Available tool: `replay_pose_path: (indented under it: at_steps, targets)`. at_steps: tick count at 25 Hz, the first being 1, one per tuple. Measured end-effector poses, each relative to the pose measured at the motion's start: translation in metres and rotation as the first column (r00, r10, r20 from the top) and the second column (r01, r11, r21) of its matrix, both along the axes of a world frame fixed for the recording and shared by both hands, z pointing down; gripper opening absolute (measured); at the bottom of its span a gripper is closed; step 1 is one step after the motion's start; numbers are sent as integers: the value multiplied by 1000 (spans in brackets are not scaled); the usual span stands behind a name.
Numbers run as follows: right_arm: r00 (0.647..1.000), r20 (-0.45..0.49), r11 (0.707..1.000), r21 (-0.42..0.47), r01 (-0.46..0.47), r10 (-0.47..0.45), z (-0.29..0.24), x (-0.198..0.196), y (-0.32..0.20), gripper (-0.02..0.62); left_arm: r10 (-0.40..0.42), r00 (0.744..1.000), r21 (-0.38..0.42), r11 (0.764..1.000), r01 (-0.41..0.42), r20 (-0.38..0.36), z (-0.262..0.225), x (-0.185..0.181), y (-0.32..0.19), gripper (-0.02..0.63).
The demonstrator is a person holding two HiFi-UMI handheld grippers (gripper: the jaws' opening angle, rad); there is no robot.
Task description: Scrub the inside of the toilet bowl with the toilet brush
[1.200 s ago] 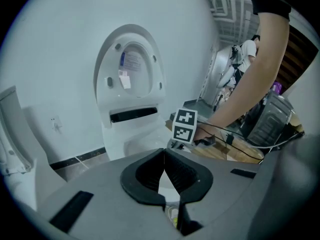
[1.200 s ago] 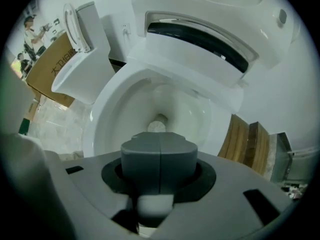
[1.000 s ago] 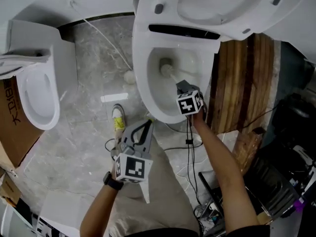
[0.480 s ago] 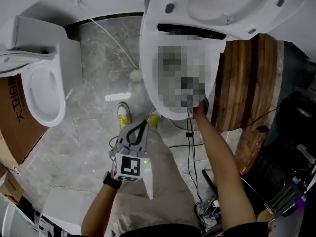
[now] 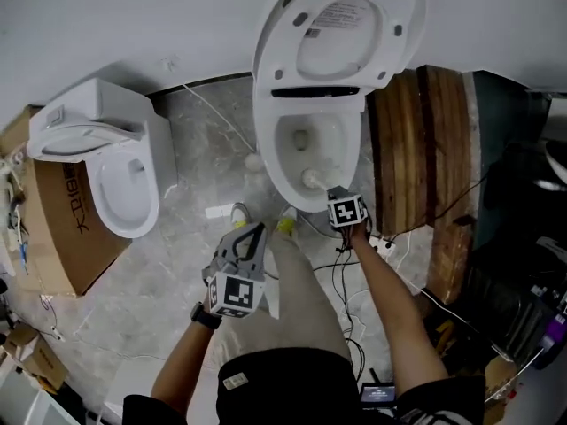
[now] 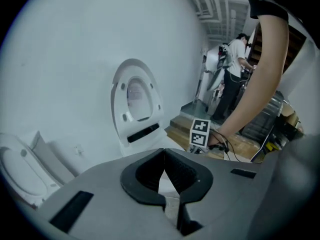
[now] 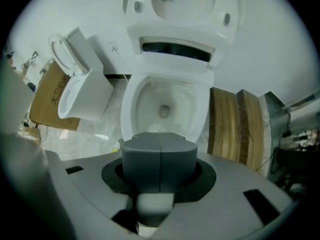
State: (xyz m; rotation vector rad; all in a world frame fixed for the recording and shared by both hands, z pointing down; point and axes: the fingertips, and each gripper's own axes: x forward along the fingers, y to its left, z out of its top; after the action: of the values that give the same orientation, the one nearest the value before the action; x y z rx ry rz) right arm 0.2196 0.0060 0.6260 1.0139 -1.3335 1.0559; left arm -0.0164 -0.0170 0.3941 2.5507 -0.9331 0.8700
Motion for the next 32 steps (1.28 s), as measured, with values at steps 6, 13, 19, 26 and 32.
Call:
replay_pose_path:
  at_steps: [6, 13, 19, 26, 32]
  targets:
    - [967, 112, 945, 211, -249, 230, -131, -3, 41, 158, 103, 993, 256, 960, -113, 51, -109, -15, 10, 18]
    - [863, 319, 782, 379, -495, 391, -281, 2, 114, 159, 28, 999, 351, 936, -39, 37, -184, -28, 50, 18]
    - [827, 437, 701, 462, -543, 352, -346, 9, 196, 160, -50, 995, 384, 920, 80, -88, -227, -26, 115, 18]
    - [872, 445, 689, 567, -452, 205, -398, 59, 294, 160, -210, 972, 438, 868, 233, -102, -251, -6, 205, 18]
    - [877, 441, 655, 609, -448, 190, -419, 80, 335, 160, -182, 978, 432, 877, 209, -103, -260, 25, 261, 18]
